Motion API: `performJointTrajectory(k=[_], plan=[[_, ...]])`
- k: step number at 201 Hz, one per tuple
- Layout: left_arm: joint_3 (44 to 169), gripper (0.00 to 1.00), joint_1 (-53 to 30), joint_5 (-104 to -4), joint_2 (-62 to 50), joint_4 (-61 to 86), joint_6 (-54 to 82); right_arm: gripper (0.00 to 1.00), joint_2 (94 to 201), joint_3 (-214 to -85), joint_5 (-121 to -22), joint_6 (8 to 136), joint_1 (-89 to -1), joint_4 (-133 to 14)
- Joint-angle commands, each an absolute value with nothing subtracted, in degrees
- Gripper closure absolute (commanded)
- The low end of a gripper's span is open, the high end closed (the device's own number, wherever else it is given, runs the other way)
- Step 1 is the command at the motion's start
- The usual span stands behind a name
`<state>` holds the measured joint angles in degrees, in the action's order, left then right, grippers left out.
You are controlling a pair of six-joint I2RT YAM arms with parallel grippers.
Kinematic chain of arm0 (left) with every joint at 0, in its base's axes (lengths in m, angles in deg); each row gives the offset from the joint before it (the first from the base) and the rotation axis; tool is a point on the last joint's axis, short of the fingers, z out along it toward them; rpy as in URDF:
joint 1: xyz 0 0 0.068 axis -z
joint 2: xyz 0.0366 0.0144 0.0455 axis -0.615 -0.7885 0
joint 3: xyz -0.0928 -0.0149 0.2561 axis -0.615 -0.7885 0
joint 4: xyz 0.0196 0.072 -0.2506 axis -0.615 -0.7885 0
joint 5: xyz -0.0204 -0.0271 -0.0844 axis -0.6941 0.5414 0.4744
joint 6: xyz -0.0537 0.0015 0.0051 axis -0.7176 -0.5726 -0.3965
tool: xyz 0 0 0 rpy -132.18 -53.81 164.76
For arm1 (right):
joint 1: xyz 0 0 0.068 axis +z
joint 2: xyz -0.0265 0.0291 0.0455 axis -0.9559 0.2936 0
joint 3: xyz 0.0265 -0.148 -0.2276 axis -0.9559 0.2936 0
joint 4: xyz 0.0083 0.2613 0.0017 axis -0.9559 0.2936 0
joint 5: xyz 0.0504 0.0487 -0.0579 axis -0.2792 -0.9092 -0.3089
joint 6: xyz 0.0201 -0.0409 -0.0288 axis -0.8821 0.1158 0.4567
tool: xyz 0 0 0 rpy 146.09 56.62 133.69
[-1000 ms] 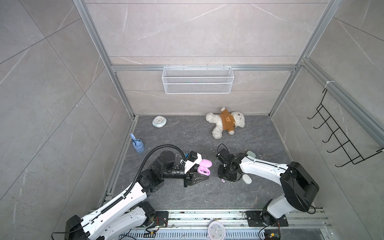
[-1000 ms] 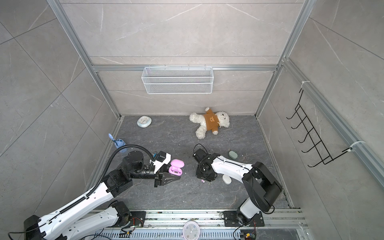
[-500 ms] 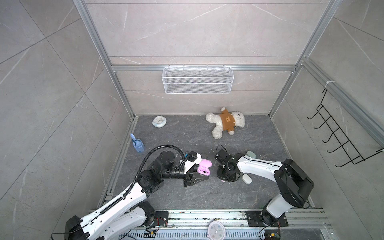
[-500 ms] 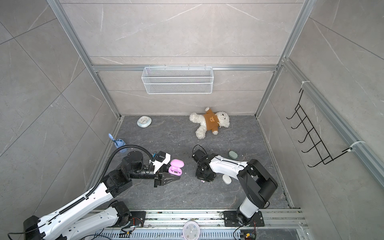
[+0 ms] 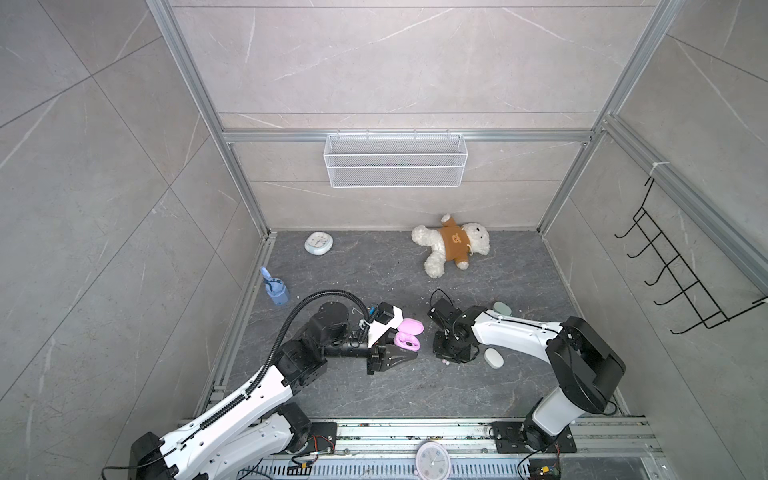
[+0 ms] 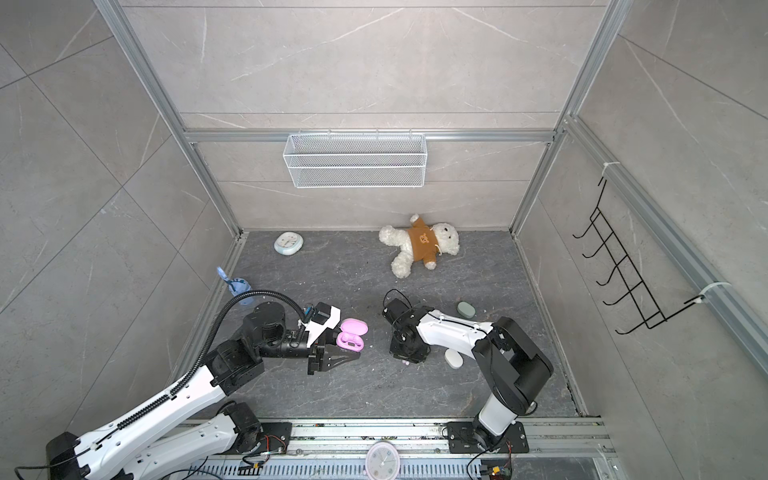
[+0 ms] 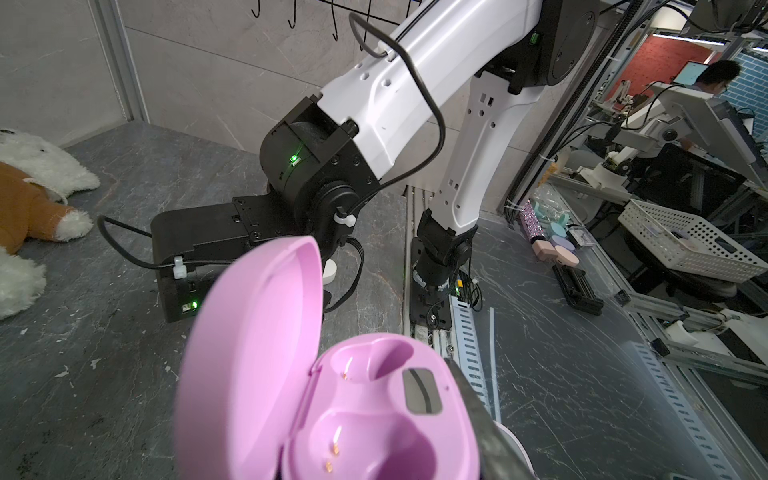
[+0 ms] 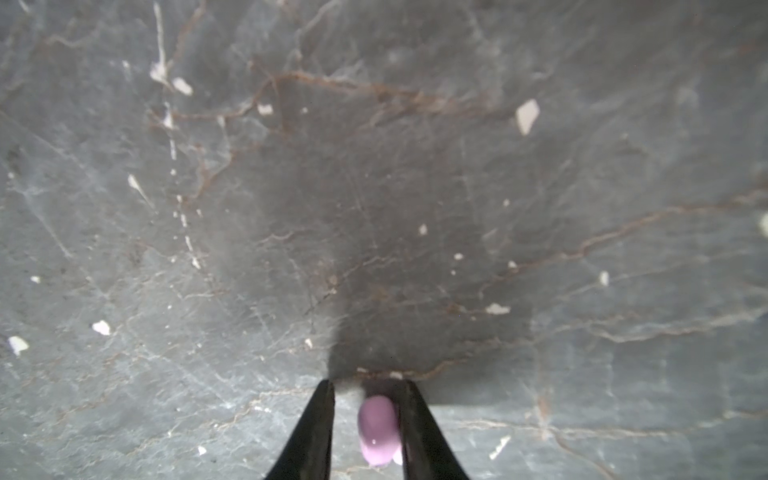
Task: Insert the wireless bluetooth earbuds into the charging case
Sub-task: 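Grasp the pink earbud with the right gripper and lift it toward the case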
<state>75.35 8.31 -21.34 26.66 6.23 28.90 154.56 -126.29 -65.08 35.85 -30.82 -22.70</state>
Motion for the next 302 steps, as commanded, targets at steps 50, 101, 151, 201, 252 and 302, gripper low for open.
performJointTrajectory(k=[50, 101, 151, 201, 252, 302], plan=[[76.4, 0.73, 8.4, -21.6, 27.6, 6.2, 29.5, 0.70, 158.1, -127.6, -66.8, 38.4, -30.1, -15.9], [76.2, 0.73, 8.4, -21.6, 27.9, 6.4, 29.4, 0.84, 159.1, -127.4, -67.1, 38.5, -29.9, -16.3], [75.9, 0.73, 8.4, -22.0, 27.7, 6.9, 29.1, 0.87, 156.8, -127.3, -66.2, 38.0, -29.8, -16.6], [74.2, 0.73, 8.4, -23.4, 25.6, 13.5, 26.7, 0.88, 147.1, -127.9, -63.8, 37.0, -30.4, -16.3], [72.6, 0.74, 7.4, -23.6, 20.6, 26.2, 22.0, 0.88, 133.7, -131.7, -64.6, 38.3, -31.5, -15.3], [73.7, 0.75, 4.7, -19.5, 15.7, 34.1, 19.7, 0.89, 123.9, -138.5, -69.7, 39.9, -33.2, -14.6]])
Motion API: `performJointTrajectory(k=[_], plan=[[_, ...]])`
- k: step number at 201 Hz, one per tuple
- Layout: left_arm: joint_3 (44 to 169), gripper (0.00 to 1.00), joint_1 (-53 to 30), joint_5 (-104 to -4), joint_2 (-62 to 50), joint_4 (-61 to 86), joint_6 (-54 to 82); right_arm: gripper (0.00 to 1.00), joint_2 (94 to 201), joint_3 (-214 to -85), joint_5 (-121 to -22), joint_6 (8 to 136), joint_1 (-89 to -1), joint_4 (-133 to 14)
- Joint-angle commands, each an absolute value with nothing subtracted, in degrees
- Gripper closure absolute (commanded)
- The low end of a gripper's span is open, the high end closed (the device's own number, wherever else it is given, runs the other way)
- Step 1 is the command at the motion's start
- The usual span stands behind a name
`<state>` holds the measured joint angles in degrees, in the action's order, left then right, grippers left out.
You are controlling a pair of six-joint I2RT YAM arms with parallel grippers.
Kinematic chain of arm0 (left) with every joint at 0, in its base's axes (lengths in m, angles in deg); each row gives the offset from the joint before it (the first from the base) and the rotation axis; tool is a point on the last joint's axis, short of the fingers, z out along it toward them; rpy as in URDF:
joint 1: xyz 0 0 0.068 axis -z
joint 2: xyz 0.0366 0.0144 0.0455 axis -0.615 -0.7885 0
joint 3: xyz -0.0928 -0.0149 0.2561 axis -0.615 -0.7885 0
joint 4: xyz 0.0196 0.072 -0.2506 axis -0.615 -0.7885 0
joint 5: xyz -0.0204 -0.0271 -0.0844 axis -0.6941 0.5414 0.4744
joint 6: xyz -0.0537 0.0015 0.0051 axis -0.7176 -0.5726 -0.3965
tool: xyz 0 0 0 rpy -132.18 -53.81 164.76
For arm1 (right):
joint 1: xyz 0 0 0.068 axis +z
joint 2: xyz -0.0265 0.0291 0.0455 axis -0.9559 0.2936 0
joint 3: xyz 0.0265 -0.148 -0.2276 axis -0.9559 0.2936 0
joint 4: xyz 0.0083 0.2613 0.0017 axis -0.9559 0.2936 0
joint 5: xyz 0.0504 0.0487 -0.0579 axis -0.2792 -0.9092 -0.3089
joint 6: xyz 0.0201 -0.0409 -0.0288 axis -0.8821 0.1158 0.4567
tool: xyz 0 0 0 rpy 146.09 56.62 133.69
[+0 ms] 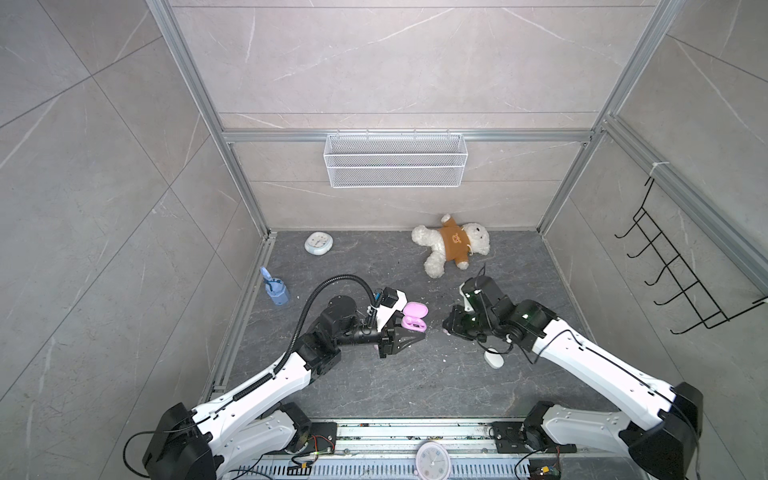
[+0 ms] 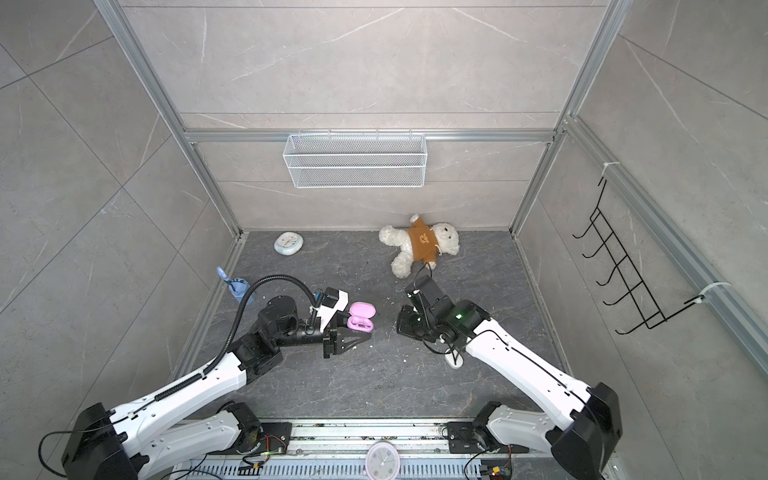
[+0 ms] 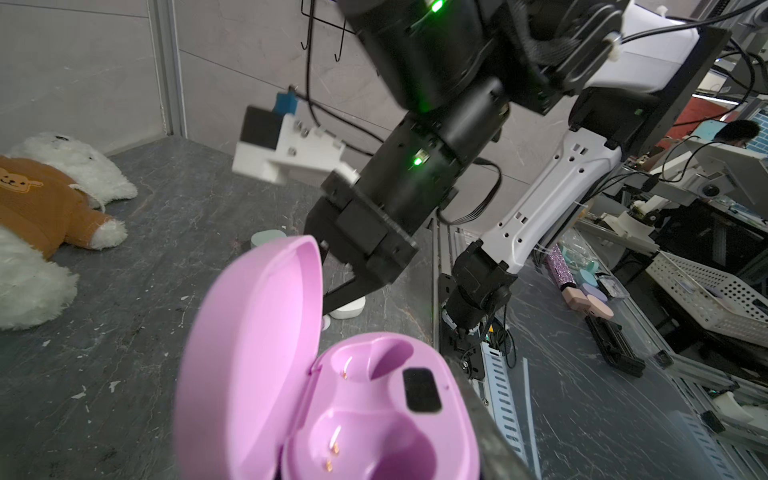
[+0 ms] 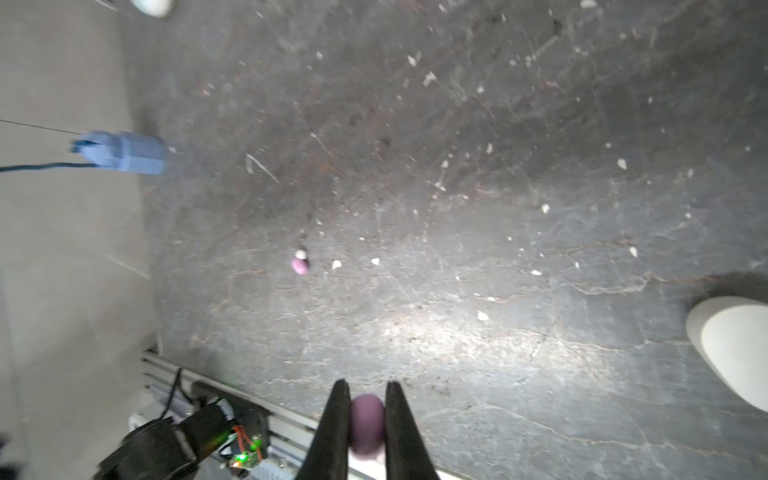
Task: Insert the wireless bluetooth earbuds into the charging case
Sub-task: 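Grasp the pink earbud with the right gripper and lift it toward the case, then lower the pink earbud into a slot of the case held by the left gripper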
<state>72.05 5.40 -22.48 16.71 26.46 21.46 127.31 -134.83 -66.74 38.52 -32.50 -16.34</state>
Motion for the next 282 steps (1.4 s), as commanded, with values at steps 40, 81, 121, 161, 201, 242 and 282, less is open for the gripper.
performJointTrajectory(k=[40, 81, 121, 161, 201, 242, 282], plan=[[75.3, 0.75, 3.4, -16.9, 14.0, 35.6, 20.1, 0.91, 120.1, -145.1, -74.2, 40.4, -33.4, -15.5], [77.2, 0.76, 2.7, -13.5, 12.2, 39.5, 18.8, 0.92, 120.4, -151.2, -81.1, 43.1, -33.4, -16.2], [79.3, 0.76, 2.7, -10.5, 10.0, 42.0, 17.9, 0.94, 120.4, -153.0, -85.9, 43.9, -32.0, -20.6], [81.1, 0.76, 2.7, -8.0, 7.4, 49.4, 13.1, 0.94, 122.5, -154.9, -86.2, 44.9, -28.6, -22.2], [81.4, 0.77, 2.9, -7.2, 7.4, 50.9, 12.3, 0.93, 122.9, -154.9, -84.8, 45.4, -28.1, -22.0], [81.0, 0.77, 3.5, -7.2, 8.7, 49.9, 12.4, 0.93, 123.2, -153.9, -84.4, 45.0, -28.1, -24.1], [80.8, 0.77, 3.5, -7.8, 10.0, 48.9, 13.1, 0.93, 124.3, -153.8, -85.1, 45.0, -28.0, -23.9]])
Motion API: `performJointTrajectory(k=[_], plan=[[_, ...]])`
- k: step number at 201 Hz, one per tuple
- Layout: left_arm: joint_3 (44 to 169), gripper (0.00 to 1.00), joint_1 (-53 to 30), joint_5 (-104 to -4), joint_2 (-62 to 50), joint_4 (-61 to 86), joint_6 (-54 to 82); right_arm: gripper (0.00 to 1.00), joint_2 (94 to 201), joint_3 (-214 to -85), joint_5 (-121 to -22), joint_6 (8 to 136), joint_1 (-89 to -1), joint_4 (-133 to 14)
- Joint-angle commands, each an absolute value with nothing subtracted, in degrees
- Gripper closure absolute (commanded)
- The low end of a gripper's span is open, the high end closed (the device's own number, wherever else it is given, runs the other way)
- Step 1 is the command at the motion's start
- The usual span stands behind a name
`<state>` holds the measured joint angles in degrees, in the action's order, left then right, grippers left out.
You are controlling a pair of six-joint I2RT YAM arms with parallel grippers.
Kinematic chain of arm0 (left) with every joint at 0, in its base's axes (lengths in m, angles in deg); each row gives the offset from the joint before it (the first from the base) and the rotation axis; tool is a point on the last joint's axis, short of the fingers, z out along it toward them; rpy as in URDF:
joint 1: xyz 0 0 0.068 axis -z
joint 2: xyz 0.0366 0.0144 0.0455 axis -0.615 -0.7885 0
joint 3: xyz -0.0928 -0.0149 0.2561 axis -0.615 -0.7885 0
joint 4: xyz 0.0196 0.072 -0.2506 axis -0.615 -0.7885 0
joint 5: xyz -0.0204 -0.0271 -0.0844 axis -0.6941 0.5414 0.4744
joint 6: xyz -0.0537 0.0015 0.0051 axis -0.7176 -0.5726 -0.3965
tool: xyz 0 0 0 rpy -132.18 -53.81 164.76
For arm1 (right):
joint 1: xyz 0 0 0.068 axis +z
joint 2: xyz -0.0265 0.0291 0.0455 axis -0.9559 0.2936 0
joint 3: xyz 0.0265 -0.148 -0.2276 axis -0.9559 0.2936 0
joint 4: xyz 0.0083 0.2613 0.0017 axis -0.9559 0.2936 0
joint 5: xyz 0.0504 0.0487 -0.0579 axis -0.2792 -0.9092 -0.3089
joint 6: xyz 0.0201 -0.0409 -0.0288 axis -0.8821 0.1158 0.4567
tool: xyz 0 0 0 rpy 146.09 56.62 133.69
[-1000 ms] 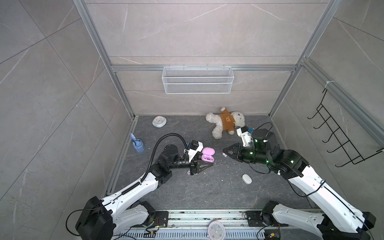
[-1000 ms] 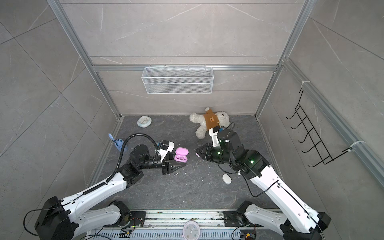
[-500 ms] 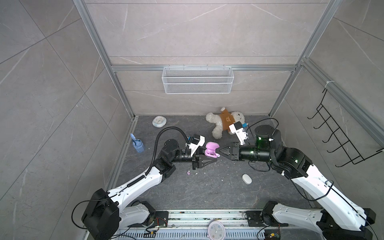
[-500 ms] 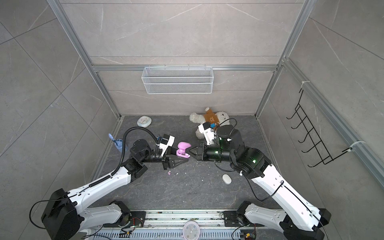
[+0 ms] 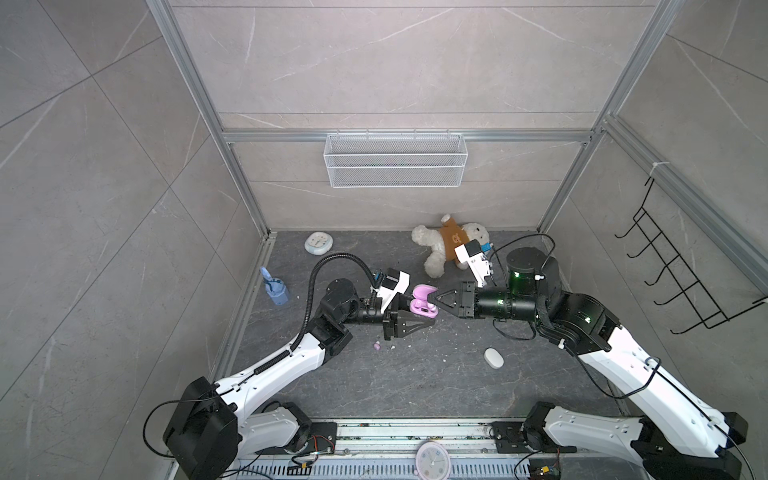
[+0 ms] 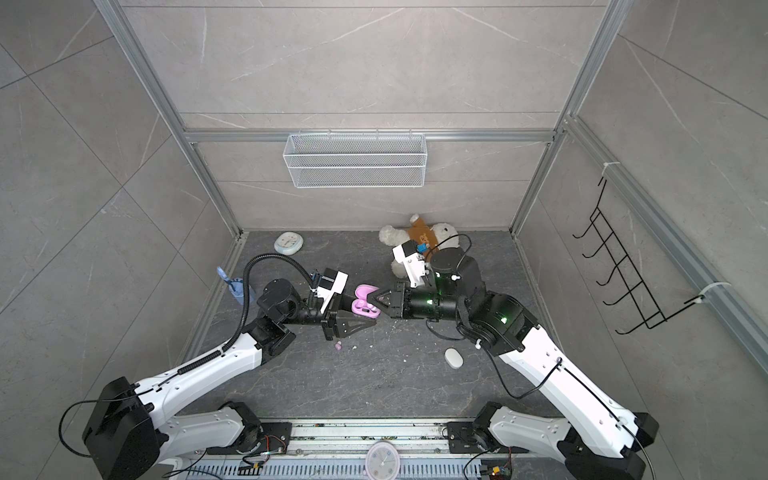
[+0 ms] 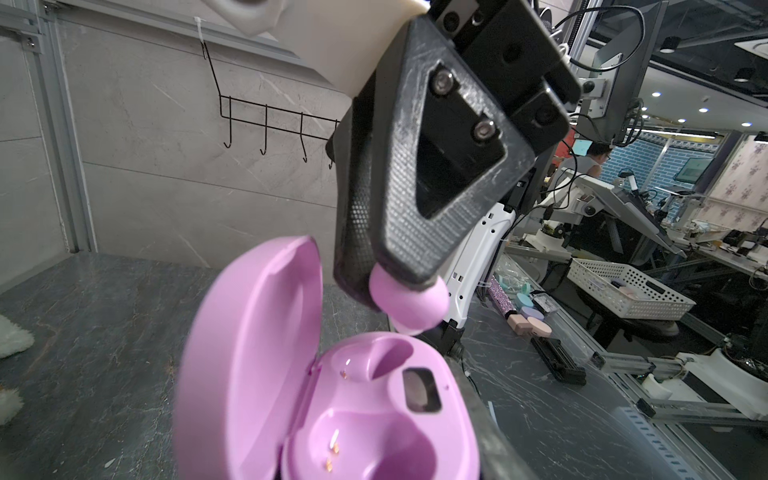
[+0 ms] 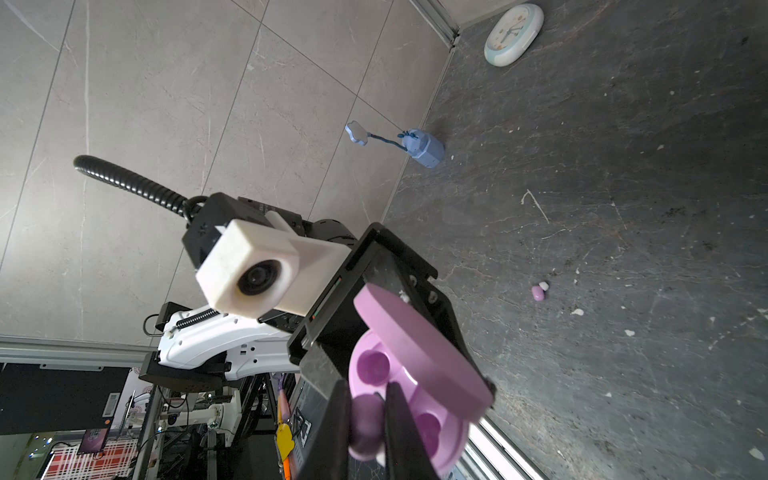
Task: Insert the wireless bluetooth earbuds into the charging case
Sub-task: 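Lower the pink earbud into a slot of the case held by the left gripper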
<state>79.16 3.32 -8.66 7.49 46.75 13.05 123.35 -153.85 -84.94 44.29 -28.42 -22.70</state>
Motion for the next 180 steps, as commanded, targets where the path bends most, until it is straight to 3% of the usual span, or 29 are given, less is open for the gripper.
performJointTrajectory(k=[1, 65, 180], plan=[[80.8, 0.77, 3.5, -7.8, 10.0, 48.9, 13.1, 0.93, 124.3, -153.8, -85.1, 45.0, -28.0, -23.8], [80.5, 0.77, 3.5, -7.9, 10.6, 50.2, 12.3, 0.90, 124.4, -153.2, -84.3, 45.2, -27.4, -22.8], [80.8, 0.78, 3.5, -7.9, 11.2, 49.5, 12.5, 0.46, 125.9, -157.2, -81.0, 47.6, -26.6, -16.2]])
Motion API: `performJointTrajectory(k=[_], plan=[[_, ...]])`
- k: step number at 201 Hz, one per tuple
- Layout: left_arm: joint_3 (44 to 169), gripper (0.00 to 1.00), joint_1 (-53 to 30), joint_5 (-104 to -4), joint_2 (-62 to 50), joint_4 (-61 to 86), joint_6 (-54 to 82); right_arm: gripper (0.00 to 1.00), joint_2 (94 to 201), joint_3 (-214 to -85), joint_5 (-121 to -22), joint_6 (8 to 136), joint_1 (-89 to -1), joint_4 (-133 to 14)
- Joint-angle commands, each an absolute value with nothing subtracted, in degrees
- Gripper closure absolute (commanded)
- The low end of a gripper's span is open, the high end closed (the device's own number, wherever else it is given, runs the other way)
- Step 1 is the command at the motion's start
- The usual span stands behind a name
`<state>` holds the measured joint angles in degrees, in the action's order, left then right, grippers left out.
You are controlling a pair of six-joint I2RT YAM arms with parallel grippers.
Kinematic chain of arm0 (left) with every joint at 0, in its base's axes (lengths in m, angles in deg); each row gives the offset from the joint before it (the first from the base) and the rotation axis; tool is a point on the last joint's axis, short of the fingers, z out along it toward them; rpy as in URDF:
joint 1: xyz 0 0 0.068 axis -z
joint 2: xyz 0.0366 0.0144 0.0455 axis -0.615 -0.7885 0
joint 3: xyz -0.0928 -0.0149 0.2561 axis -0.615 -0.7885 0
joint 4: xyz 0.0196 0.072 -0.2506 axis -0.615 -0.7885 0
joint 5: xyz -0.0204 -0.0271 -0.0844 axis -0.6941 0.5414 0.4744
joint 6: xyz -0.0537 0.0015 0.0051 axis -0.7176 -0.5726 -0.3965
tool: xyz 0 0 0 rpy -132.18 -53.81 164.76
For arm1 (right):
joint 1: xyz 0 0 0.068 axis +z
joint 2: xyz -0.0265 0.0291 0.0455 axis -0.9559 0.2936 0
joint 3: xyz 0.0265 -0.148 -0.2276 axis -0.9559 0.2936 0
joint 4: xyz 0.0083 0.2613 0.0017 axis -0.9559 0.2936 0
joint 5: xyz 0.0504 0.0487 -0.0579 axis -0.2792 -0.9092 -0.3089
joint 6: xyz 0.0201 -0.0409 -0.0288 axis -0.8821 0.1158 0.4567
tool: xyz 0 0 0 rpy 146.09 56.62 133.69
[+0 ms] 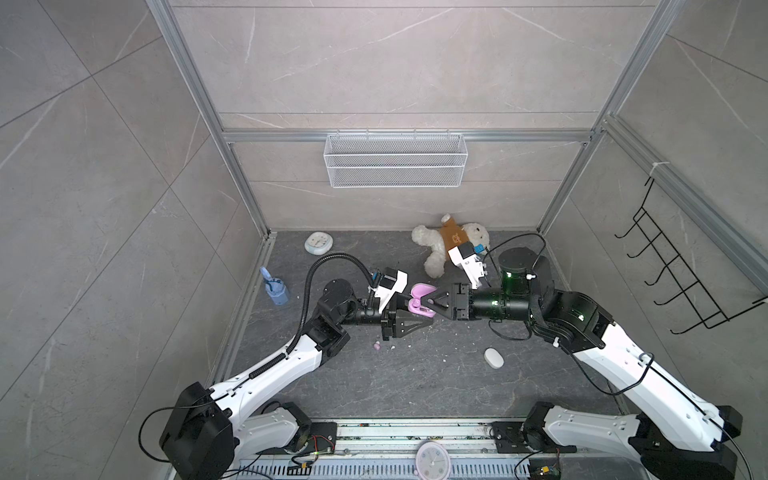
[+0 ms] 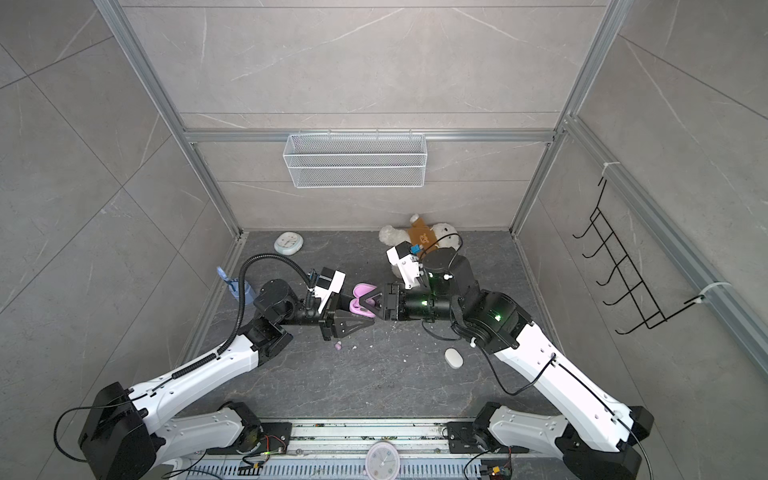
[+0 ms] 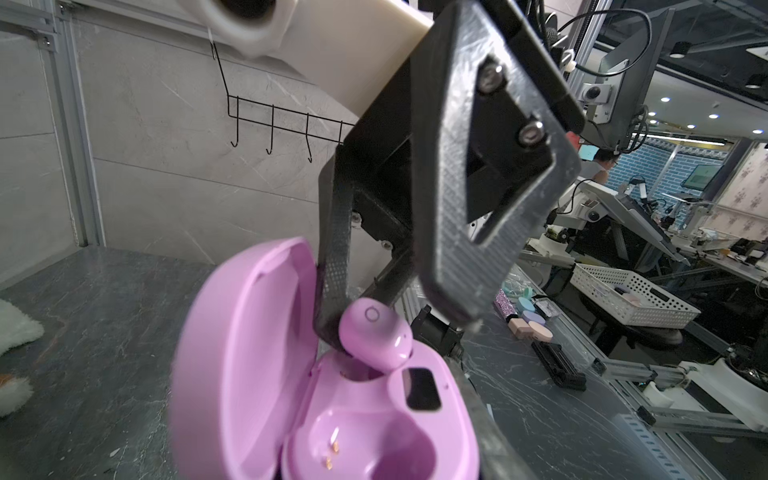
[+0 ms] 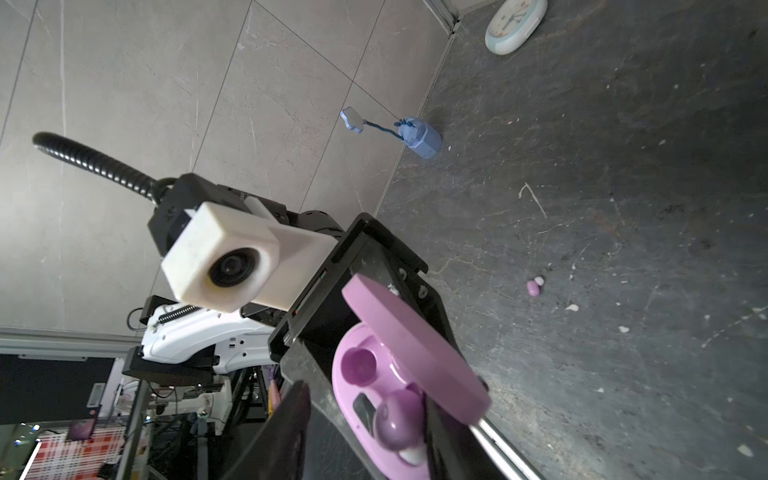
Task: Insert the wireless bluetooth earbuds into the charging case
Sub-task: 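Open the right gripper and pull it back from the seated earbud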
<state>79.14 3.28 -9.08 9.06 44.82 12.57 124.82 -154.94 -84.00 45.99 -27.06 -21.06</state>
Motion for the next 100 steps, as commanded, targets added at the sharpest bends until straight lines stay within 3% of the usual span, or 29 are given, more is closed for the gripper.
performJointTrajectory(k=[1, 28, 100], plan=[[80.8, 0.78, 3.5, -7.9, 11.2, 49.6, 12.5, 0.46, 126.0, -157.3, -80.9, 47.7, -26.7, -16.1], [81.0, 0.78, 3.6, -7.7, 11.3, 49.8, 12.3, 0.35, 127.1, -159.0, -80.9, 48.5, -26.2, -15.4], [80.6, 0.78, 3.6, -7.9, 11.6, 48.7, 12.6, 0.23, 127.0, -161.7, -79.4, 49.5, -25.6, -13.2]])
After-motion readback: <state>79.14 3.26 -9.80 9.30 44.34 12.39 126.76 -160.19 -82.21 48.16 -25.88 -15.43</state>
